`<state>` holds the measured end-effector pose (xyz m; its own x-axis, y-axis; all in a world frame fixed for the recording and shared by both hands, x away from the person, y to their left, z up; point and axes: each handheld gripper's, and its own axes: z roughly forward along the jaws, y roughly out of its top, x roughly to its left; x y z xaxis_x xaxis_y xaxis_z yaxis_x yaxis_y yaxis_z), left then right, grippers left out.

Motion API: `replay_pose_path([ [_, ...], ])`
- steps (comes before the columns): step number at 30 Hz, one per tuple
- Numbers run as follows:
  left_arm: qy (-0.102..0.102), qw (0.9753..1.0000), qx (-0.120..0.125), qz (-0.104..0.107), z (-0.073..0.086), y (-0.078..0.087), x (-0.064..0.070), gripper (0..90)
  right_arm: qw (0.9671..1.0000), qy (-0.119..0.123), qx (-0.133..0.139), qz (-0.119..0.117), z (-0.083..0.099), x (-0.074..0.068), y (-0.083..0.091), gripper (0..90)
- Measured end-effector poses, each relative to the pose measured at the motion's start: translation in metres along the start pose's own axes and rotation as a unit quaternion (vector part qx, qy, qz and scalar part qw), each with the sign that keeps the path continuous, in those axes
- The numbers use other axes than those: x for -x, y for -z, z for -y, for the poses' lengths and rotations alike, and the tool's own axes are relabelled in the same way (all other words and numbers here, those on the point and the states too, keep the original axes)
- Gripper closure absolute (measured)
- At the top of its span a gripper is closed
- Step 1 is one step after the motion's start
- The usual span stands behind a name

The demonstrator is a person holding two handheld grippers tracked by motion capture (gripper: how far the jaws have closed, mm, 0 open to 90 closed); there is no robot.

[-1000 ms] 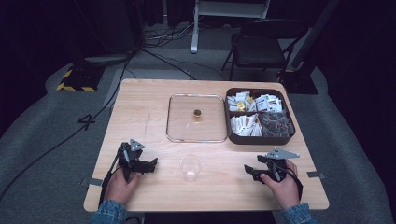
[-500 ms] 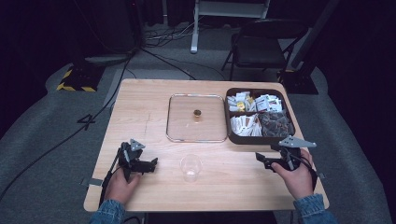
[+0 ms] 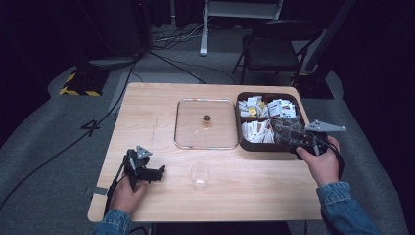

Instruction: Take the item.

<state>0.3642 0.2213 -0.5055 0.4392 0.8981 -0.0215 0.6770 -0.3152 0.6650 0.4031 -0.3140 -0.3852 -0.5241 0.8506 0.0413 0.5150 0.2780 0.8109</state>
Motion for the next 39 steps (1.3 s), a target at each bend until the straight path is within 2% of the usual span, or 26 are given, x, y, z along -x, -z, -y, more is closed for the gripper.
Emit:
replay_pose_path([
  [4, 0.0, 1.0, 0.0, 0.0, 0.0, 0.0, 0.0, 0.7, 0.9999, 0.002, 0.005, 0.01, -0.009, 0.007, -0.003, 44.6],
  [8, 0.001, 1.0, 0.001, 0.001, 0.0, 0.0, 0.0, 0.6, 0.9995, 0.016, 0.022, 0.018, -0.02, 0.02, -0.011, 43.0],
  [9, 0.0, 1.0, 0.0, 0.001, 0.0, 0.0, 0.0, 0.7, 0.999, 0.027, 0.017, 0.03, -0.025, 0.027, -0.015, 41.7],
  [12, 0.001, 1.0, 0.0, 0.001, 0.0, 0.0, 0.0, 0.6, 0.9987, 0.03, 0.009, 0.041, -0.028, 0.033, -0.02, 42.1],
  [14, 0.002, 1.0, 0.001, 0.002, 0.0, 0.0, 0.0, 0.6, 0.9985, 0.024, 0.01, 0.048, -0.03, 0.039, -0.026, 42.0],
  [15, 0.001, 1.0, 0.001, 0.001, 0.0, 0.0, 0.0, 0.7, 0.9982, 0.017, 0.002, 0.057, -0.03, 0.046, -0.033, 42.0],
  [19, 0.0, 1.0, 0.0, 0.001, 0.0, 0.0, 0.0, 0.7, 0.9976, 0.006, -0.023, 0.065, -0.025, 0.057, -0.046, 42.4],
  [24, 0.0, 1.0, 0.0, 0.001, 0.0, 0.0, 0.0, 0.7, 0.9979, -0.001, -0.031, 0.057, -0.013, 0.067, -0.061, 43.2],
  [26, 0.001, 1.0, 0.001, 0.001, 0.0, 0.0, 0.0, 0.7, 0.9981, -0.003, -0.031, 0.054, -0.011, 0.068, -0.063, 42.9],
  [28, 0.0, 1.0, 0.0, 0.001, 0.0, 0.0, 0.0, 0.7, 0.998, -0.013, -0.032, 0.053, -0.006, 0.071, -0.067, 42.7],
  [29, 0.001, 1.0, 0.0, 0.002, 0.0, 0.0, 0.0, 0.6, 0.9977, -0.026, -0.035, 0.052, -0.002, 0.073, -0.071, 42.7],
  [32, 0.0, 1.0, 0.0, 0.001, 0.0, 0.0, 0.0, 0.7, 0.9975, -0.035, -0.036, 0.05, 0.0, 0.074, -0.073, 42.8],
  [39, 0.0, 1.0, 0.0, 0.001, 0.0, 0.0, 0.0, 0.6, 0.9966, -0.046, -0.05, 0.046, 0.007, 0.072, -0.08, 43.5],
])
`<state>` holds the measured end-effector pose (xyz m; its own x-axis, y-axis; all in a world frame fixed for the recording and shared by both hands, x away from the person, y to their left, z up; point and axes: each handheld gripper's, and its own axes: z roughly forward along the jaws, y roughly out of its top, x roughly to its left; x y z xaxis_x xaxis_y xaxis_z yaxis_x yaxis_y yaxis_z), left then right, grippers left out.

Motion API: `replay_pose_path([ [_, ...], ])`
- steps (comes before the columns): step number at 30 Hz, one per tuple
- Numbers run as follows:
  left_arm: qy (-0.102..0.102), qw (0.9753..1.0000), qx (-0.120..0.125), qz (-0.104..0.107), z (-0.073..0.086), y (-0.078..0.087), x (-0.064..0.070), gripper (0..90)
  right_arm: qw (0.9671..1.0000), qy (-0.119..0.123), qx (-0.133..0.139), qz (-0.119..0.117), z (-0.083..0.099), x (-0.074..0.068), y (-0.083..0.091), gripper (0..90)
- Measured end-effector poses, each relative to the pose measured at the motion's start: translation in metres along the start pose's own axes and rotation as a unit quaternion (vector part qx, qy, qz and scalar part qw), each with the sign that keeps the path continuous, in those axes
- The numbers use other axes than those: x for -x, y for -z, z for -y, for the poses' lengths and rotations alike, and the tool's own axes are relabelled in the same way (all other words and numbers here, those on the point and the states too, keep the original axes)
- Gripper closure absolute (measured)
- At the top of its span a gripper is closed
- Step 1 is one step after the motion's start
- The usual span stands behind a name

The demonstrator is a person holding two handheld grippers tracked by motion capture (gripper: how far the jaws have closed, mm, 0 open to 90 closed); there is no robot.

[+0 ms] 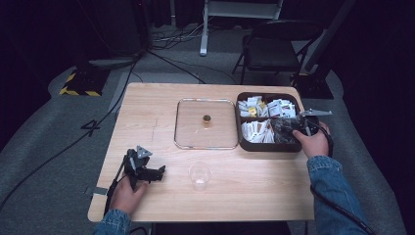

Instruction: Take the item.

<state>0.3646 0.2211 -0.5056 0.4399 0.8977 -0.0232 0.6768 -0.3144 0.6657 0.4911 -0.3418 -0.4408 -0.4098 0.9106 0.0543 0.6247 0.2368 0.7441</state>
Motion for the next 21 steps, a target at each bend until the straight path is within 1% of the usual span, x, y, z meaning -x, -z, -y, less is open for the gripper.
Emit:
replay_pose_path([
  [6, 0.001, 1.0, 0.0, 0.001, 0.0, 0.0, 0.0, 0.6, 0.9998, -0.008, -0.016, -0.001, 0.006, -0.001, -0.008, 44.5],
  [7, 0.0, 1.0, 0.0, 0.0, 0.0, 0.0, 0.0, 0.7, 0.9997, -0.012, -0.022, 0.0, 0.007, -0.001, -0.01, 45.7],
  [10, 0.001, 1.0, 0.0, 0.001, 0.0, 0.0, 0.0, 0.7, 0.9995, -0.018, -0.026, -0.001, 0.008, 0.0, -0.01, 47.0],
  [13, 0.0, 1.0, 0.0, 0.0, 0.0, 0.0, 0.0, 0.6, 0.9992, -0.02, -0.034, -0.001, 0.009, 0.0, -0.012, 49.8],
  [17, 0.0, 1.0, 0.0, 0.0, 0.0, 0.0, 0.0, 0.7, 0.9988, -0.018, -0.045, 0.001, 0.009, 0.0, -0.012, 59.3],
  [19, 0.0, 1.0, 0.0, 0.0, 0.0, 0.0, 0.0, 0.7, 0.9988, -0.01, -0.049, 0.005, 0.009, -0.001, -0.012, 65.6],
  [21, 0.0, 1.0, 0.0, 0.0, 0.0, 0.0, 0.0, 0.6, 0.9985, -0.006, -0.053, 0.01, 0.008, -0.002, -0.011, 67.6],
])
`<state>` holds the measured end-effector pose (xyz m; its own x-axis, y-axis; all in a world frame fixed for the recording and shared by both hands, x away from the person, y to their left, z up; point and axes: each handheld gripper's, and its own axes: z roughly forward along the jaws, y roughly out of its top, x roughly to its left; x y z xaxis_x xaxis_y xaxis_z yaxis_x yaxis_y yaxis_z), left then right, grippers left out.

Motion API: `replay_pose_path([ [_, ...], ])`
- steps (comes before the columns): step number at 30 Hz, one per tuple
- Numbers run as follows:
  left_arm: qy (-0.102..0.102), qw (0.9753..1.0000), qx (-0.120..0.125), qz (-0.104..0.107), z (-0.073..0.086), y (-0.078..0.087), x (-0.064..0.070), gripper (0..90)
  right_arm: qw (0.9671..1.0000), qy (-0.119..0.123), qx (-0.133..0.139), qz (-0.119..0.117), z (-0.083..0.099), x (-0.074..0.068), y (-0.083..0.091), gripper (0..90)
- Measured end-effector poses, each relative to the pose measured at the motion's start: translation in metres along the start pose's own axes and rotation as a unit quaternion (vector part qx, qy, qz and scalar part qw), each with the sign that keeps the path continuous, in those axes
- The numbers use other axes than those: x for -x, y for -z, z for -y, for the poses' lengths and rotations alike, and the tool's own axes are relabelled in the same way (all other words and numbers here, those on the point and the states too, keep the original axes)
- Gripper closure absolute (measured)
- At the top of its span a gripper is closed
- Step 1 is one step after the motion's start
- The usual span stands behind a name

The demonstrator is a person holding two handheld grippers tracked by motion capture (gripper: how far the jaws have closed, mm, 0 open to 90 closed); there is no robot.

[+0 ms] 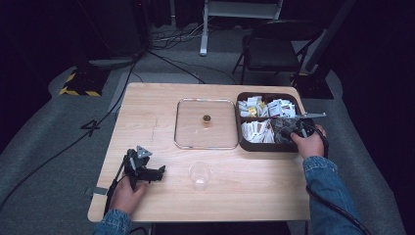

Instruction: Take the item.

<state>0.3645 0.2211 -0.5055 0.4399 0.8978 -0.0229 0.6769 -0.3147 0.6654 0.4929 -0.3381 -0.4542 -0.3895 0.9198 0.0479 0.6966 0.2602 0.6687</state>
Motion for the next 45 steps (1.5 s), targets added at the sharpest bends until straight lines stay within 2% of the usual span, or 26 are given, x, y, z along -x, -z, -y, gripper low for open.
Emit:
replay_pose_path([
  [2, 0.0, 1.0, 0.0, 0.0, 0.0, 0.0, 0.0, 0.7, 1.0, 0.004, -0.003, 0.003, -0.001, -0.001, 0.001, 71.7],
  [11, 0.0, 1.0, 0.0, 0.0, 0.0, 0.0, 0.0, 0.6, 0.9998, 0.004, 0.016, 0.008, -0.002, 0.0, 0.009, 73.8],
  [24, 0.001, 1.0, 0.0, 0.001, 0.0, 0.0, 0.0, 0.6, 0.9973, -0.008, 0.071, -0.018, -0.014, -0.005, 0.04, 73.9],
  [32, 0.0, 1.0, 0.0, 0.0, 0.0, 0.0, 0.0, 0.7, 0.9939, -0.002, 0.104, -0.038, -0.022, -0.021, 0.061, 74.0],
  [39, 0.002, 1.0, 0.001, -0.001, 0.001, 0.0, 0.001, 0.8, 0.9922, 0.009, 0.112, -0.052, -0.027, -0.036, 0.072, 74.1],
  [45, 0.001, 1.0, 0.0, -0.001, 0.002, 0.001, 0.001, 0.8, 0.9895, 0.024, 0.124, -0.07, -0.033, -0.054, 0.081, 74.1],
])
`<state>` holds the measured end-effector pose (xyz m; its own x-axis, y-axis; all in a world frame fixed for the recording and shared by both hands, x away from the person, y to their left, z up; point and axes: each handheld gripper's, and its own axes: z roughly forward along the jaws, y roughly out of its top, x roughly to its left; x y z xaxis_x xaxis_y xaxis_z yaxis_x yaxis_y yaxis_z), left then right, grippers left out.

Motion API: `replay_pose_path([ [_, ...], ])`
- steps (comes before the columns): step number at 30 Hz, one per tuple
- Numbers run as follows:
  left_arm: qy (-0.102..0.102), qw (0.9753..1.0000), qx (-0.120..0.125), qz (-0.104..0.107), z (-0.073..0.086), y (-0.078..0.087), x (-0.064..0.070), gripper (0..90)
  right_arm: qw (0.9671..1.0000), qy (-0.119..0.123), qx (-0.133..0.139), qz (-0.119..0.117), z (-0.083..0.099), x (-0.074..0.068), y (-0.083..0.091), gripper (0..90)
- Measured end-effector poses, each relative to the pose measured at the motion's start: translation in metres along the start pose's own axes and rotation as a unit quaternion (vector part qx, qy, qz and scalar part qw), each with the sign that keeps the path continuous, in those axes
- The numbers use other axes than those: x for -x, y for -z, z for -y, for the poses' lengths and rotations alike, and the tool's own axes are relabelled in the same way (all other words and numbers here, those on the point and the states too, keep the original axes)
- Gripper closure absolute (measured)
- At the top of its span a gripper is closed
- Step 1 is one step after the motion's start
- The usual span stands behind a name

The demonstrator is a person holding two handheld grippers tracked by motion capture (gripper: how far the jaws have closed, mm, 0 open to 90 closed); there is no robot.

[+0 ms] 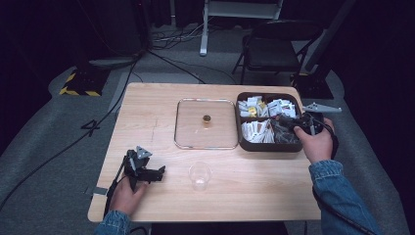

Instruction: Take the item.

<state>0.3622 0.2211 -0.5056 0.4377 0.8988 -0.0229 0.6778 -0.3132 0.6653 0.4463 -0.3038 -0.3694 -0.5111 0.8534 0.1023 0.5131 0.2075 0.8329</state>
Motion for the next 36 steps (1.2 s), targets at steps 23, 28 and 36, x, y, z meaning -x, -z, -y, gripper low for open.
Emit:
replay_pose_path([
  [23, -0.002, 1.0, -0.001, 0.002, 0.0, 0.0, 0.0, 0.2, 0.9906, 0.067, 0.018, -0.118, -0.023, -0.112, 0.018, 74.1],
  [28, -0.004, 1.0, -0.002, 0.002, -0.001, 0.0, 0.0, 0.2, 0.989, 0.07, 0.017, -0.13, -0.023, -0.132, 0.02, 74.1],
  [36, -0.004, 1.0, -0.002, 0.002, -0.001, 0.0, 0.0, 0.2, 0.9858, 0.082, 0.009, -0.146, -0.018, -0.163, 0.017, 74.2],
])
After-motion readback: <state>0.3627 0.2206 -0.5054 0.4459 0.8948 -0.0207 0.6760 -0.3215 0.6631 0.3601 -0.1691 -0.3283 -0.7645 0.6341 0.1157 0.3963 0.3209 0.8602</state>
